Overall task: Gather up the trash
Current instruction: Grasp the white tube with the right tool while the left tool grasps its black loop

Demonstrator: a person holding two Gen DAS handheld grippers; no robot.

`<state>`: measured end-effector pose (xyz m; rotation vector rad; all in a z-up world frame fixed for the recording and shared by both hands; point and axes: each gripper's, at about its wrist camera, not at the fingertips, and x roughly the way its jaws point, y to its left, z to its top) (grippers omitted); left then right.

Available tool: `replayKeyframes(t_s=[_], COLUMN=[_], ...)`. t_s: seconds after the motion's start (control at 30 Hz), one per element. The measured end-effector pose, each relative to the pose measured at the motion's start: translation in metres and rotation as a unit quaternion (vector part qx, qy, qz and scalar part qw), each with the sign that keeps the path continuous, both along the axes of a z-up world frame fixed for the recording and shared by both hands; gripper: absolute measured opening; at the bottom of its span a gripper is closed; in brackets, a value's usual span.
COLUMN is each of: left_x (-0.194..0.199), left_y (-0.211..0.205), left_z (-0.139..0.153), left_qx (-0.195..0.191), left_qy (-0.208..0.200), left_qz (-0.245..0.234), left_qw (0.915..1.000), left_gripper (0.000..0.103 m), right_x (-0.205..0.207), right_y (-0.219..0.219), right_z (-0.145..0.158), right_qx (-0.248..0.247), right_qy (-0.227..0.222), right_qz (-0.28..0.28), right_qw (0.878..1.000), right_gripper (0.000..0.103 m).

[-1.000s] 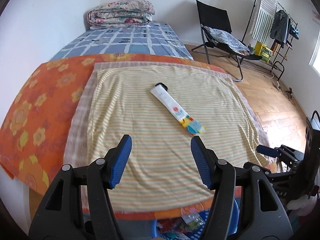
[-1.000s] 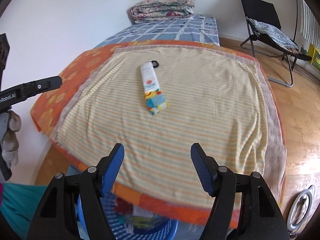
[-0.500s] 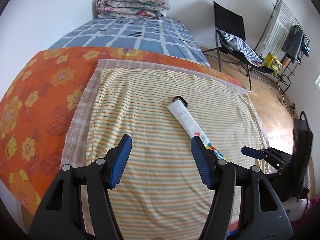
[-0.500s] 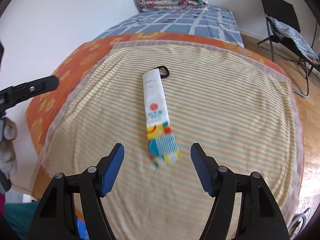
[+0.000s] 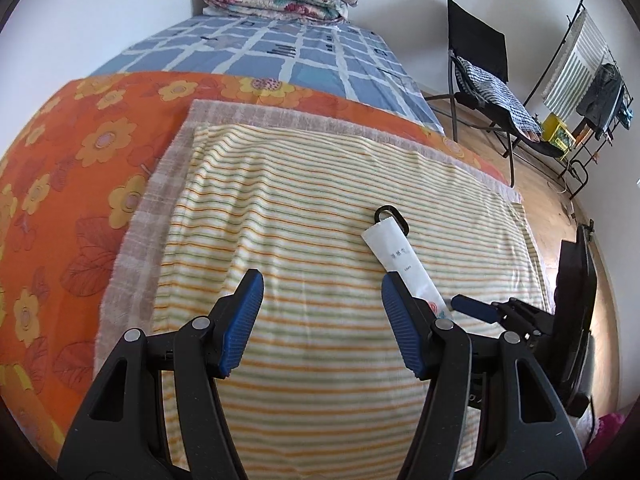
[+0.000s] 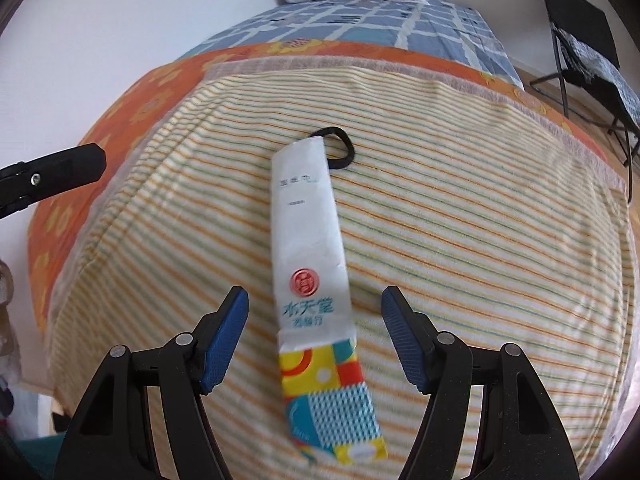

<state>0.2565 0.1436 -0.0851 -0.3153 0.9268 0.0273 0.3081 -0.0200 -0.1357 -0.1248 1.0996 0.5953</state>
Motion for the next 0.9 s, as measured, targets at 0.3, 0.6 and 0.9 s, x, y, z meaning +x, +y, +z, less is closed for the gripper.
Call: replayKeyframes(t_s=[0.3,0.6,0.9], left_x=[0.034,0.068,0.115], left_y=[-0.002,-0.026,-0.045], left_z=[-0.01,-0.02,-0.05], left_qx=[-0.003,0.008,-0.031], left_qy=[0.0,0.0,0.039], left_qz=[-0.003,-0.03,-0.035], left_qw=[1.0,0.9995,0.9981], left_gripper=[0.063,0.06,0.034], right_x=[0.0,0.008,0.011], right_y=[0.001,-0.042,-0.074], right_z=[-0.001,0.0,-0.001], right_qx=[-0.041,-0.008,0.004], right_qy=[-0.042,-0.003,0.011], right_qz=[0.012,-0.02,-0.043], right_qw=[0.998,1.0,0.999], right_gripper=[0.041,0.027,0.027])
